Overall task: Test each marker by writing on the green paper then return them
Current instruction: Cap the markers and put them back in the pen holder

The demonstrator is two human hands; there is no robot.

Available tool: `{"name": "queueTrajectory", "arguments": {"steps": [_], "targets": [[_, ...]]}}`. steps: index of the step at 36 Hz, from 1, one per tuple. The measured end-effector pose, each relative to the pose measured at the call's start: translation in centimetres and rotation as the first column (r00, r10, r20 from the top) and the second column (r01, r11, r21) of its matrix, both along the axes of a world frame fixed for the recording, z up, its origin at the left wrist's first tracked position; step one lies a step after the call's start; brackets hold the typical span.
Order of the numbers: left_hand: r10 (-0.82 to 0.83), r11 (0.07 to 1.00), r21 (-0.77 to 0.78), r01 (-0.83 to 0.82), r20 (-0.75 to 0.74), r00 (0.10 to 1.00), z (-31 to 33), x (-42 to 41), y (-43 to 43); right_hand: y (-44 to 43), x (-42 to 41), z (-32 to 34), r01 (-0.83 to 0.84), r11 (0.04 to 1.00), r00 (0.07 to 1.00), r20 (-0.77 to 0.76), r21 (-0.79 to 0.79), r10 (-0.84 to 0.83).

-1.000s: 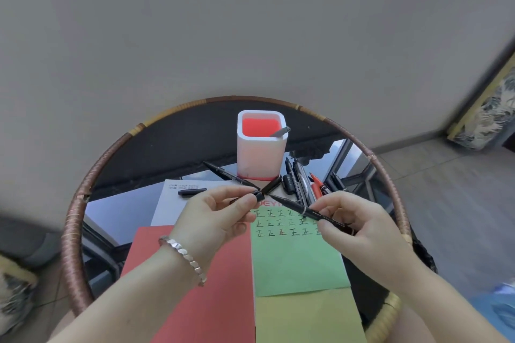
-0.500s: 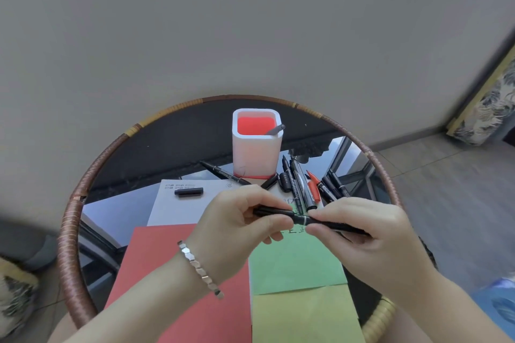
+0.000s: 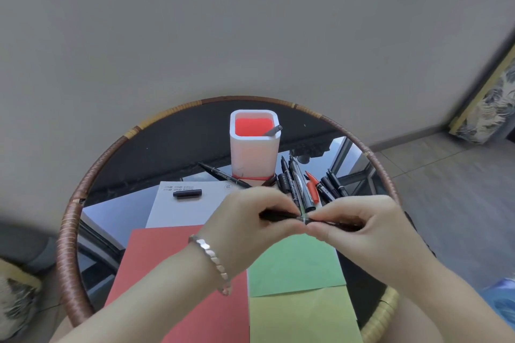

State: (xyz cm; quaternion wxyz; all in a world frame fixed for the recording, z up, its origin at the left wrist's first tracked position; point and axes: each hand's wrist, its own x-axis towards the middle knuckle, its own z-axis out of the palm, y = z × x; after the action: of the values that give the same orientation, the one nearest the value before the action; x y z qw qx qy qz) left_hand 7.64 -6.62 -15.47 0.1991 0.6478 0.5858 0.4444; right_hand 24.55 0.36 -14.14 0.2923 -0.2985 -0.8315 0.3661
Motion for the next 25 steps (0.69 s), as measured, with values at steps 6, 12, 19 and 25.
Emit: {"name": "queueTrajectory", "arguments": {"steps": [6,12,19,25], "targets": [[0.091,0.990,0.139,0.000,-0.642,0.762,-1.7,0.2,0.4,0.0,-0.7,-0.2,-0.044,0.963,0.957,0.288,0.267,-0.036],[0.473,0.867,0.283,-0.410,-0.206,0.857,-1.1,-1.4,1.1,2.5,0.6,0.1,0.270,0.959,0.962,0.016,0.085,-0.272],[0.399,0.845,0.239,-0.479,0.315,0.861,4.0,-3.8,5.0,5.2,1.4,-2.6,0.434,0.899,0.886,0.156,0.052,-0.436],[0.461,0.885,0.011,-0.466,0.129,0.878,3.0,-4.5,9.1,6.8,1.6,-5.0,0.518,0.849,0.762,0.396,0.101,-0.512]]}}
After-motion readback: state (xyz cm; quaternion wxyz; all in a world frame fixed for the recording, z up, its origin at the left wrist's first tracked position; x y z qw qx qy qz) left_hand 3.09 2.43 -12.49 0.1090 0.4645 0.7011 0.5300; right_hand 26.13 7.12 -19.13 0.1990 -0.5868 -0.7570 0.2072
